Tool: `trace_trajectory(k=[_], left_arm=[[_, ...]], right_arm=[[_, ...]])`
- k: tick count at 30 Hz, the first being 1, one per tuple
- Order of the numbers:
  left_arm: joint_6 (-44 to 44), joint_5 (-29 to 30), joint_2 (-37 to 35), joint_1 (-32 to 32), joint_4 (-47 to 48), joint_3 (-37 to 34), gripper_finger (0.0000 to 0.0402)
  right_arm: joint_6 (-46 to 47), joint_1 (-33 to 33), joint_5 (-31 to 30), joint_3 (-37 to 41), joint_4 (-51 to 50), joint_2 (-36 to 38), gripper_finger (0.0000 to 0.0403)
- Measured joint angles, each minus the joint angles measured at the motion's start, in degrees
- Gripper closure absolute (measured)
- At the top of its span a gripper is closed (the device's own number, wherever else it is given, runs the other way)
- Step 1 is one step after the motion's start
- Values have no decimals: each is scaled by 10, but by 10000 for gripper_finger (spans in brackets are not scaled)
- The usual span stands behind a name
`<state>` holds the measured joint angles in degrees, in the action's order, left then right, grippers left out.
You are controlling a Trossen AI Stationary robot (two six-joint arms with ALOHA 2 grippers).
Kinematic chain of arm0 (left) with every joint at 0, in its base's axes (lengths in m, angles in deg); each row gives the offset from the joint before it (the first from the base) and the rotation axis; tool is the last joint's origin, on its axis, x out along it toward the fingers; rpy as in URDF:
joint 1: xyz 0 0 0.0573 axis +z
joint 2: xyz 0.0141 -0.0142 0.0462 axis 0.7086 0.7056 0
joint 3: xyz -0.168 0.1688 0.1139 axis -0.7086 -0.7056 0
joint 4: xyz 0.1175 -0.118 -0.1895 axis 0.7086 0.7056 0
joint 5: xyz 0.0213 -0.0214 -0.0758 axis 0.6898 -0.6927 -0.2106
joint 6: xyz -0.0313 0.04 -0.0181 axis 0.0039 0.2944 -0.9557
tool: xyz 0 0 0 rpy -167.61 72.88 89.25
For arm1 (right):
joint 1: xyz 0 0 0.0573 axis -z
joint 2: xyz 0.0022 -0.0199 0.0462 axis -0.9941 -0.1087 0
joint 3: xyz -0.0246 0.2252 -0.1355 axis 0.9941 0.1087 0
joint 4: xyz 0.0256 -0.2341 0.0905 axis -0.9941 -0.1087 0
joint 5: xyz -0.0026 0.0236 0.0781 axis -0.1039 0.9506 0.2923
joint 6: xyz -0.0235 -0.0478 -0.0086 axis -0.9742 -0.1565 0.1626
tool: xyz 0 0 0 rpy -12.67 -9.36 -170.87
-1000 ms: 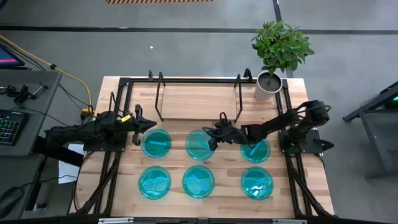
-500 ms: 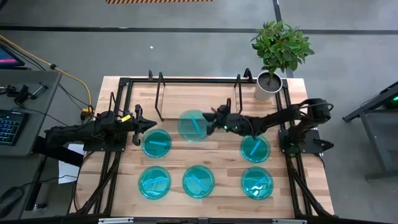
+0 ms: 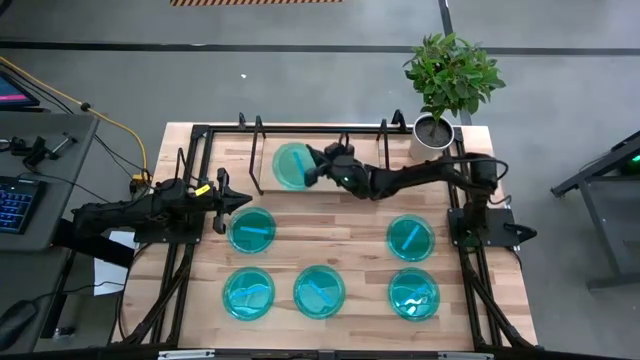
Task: Place and stack plates onto a shelf
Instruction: Put the blue plate on the shelf
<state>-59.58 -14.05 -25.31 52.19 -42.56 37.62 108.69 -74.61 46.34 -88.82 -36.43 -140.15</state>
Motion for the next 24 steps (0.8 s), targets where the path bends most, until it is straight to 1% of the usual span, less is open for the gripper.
trace_trajectory(k=[3, 6, 9, 16, 24], left_arm=[[0, 0, 0, 0, 0, 0, 401], [0, 0, 0, 0, 0, 0, 401], [0, 0, 0, 0, 0, 0, 401], [0, 0, 0, 0, 0, 0, 401], [0, 0, 0, 0, 0, 0, 401]], right_arm=[[13, 18, 6, -15, -1, -23, 403], [51, 39, 43, -22, 1, -45, 403], [84, 56, 61, -26, 9, -68, 403], [143, 73, 97, -26, 38, -108, 403], [158, 74, 99, -26, 52, -119, 402]])
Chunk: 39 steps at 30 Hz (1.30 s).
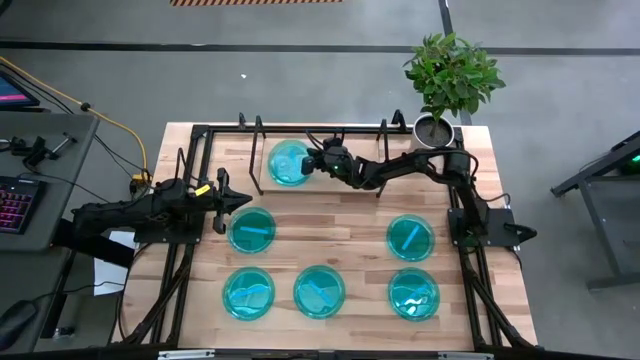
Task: Place and stack plates onto a shelf
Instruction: Put the blue plate on the shelf
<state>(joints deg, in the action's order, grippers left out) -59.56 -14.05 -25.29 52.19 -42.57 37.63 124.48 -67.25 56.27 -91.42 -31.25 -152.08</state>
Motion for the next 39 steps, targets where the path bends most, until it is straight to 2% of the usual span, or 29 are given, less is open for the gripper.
trace_trajectory(k=[5, 14, 20, 25, 31, 39], left_arm=[[0, 0, 0, 0, 0, 0, 401], [0, 0, 0, 0, 0, 0, 401], [0, 0, 0, 0, 0, 0, 401], [0, 0, 0, 0, 0, 0, 401], [0, 0, 0, 0, 0, 0, 401], [0, 0, 0, 0, 0, 0, 401]], right_arm=[[-5, 0, 7, 0, 22, 0, 392], [-28, 6, 22, 0, 31, 0, 297], [-80, 20, 56, 0, -4, 17, 278], [-140, 19, 47, -1, -123, 44, 298], [-215, 8, 49, -68, -297, 48, 393], [-260, 6, 28, -156, -473, 47, 399]])
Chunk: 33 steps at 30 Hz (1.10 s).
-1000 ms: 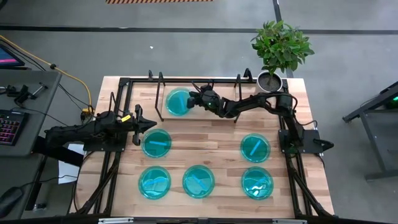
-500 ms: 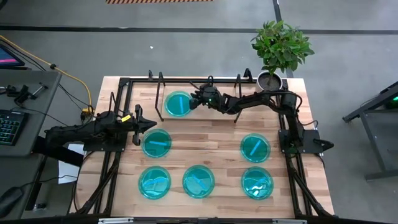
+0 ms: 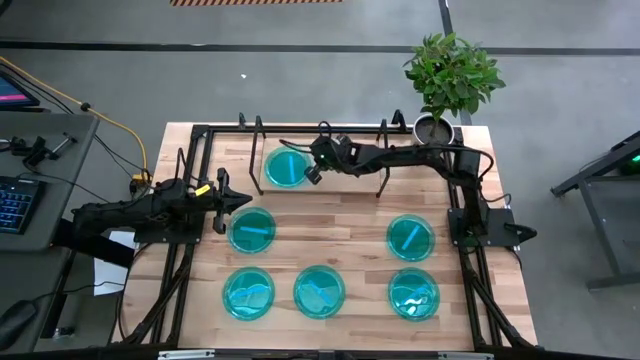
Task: Place and stack plates onto a shelf
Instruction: Put the blue plate on the shelf
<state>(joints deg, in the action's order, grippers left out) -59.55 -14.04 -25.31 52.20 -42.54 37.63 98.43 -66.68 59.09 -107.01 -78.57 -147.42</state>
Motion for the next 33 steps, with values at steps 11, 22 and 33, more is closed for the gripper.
trace_trajectory(k=[11, 22, 33], left_arm=[[0, 0, 0, 0, 0, 0, 401], [0, 0, 0, 0, 0, 0, 401], [0, 0, 0, 0, 0, 0, 401]], right_arm=[[20, 2, 60, -2, -33, -22, 402], [28, -1, 81, -2, 13, -36, 403], [46, -4, 105, -1, 49, -36, 403]])
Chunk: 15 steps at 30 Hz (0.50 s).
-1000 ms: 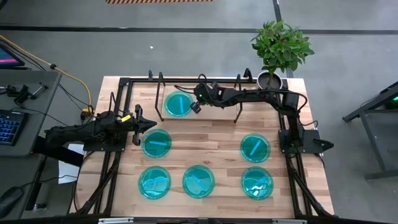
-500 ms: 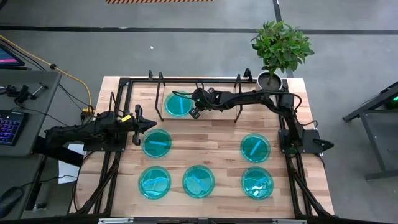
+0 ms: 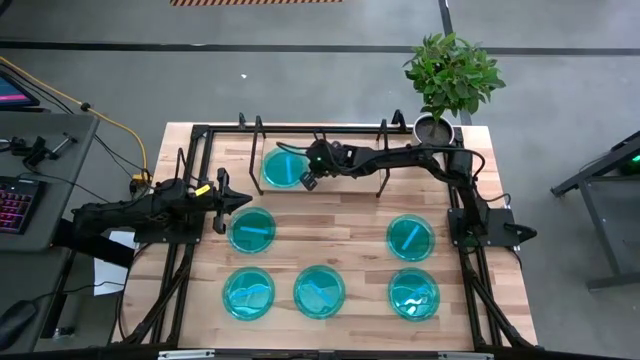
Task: Place and stack plates onto a shelf
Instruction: Put the blue plate on the shelf
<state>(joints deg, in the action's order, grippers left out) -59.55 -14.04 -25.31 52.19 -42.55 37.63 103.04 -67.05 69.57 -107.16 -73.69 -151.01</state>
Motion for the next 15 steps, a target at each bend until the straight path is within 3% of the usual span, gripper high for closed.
trace_trajectory(k=[9, 15], left_arm=[[0, 0, 0, 0, 0, 0, 401], [0, 0, 0, 0, 0, 0, 401]], right_arm=[[-8, 0, -4, 0, 16, 0, 403], [-55, 2, -54, 0, -49, 30, 403]])
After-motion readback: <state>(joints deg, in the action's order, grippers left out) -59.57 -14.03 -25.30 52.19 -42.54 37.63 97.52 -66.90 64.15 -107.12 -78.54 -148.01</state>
